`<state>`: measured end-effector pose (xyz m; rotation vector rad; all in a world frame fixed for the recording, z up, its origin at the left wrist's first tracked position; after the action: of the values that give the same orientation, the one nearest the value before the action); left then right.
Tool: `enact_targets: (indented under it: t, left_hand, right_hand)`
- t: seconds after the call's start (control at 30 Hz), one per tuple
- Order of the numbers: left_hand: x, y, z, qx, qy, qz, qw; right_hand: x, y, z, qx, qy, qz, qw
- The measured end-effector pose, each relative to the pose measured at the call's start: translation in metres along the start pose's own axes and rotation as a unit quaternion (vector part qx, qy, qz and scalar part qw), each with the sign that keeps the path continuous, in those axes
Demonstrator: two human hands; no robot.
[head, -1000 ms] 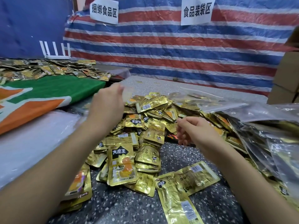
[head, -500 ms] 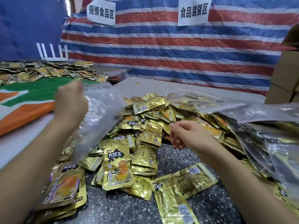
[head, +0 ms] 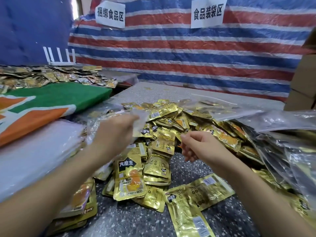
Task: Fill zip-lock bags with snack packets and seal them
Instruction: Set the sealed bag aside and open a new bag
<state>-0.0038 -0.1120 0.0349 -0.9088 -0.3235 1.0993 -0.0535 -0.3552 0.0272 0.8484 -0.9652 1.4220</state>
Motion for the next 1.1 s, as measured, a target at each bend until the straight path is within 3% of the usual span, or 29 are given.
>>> enact_targets:
  t: [0.2,0.4,0.57,0.77,0.83,0.97,1.03,1.1]
  left_hand:
    - [-0.037,0.006,-0.026,0.058,0.264,0.194,0.943]
    - [-0.061,-0.002,-0.029,0.047,0.367,0.266,0.89]
    - [-0.087,0.0,-0.029,0.046,0.413,0.208,0.886]
    - [-0.124,0.0,-0.031,0.056,0.341,0.006,0.938]
    - [-0.133,-0.002,-0.032,0.059,0.328,-0.027,0.942]
    - [-0.143,-0.005,-0.042,0.142,0.37,0.019,0.918]
    - [-0.146,-0.013,-0.044,0.16,0.425,0.074,0.888]
    - [-0.148,-0.026,-0.045,0.151,0.432,0.112,0.882]
  right_hand:
    - [-0.005,-0.001,-0.009,0.024,-0.017,-0.034,0.999]
    - [-0.01,-0.007,-0.014,0.017,-0.065,-0.08,0.995]
    - [-0.007,-0.014,-0.001,-0.076,-0.199,-0.116,0.97]
    - [-0.004,-0.012,0.032,-0.11,-0.241,-0.143,0.954]
    - [-0.002,-0.012,0.036,-0.115,-0.245,-0.133,0.954]
    - [0.002,-0.012,0.044,-0.145,-0.224,-0.074,0.961]
    - [0.005,-0.011,0.051,-0.162,-0.151,-0.033,0.975]
    - [0.01,-0.01,0.057,-0.162,-0.07,0.007,0.984]
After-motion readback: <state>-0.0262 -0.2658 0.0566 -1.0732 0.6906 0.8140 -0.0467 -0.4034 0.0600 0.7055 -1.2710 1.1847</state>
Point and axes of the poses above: each hand's wrist, its own y-axis away from the middle knuckle, its own z-axis out of the back of the hand, x = y × z, the point moved 3 cm from there along -y, towards the middle knuckle, and after that the axes turned 7 degrees about -x, right-handed, at the moved point
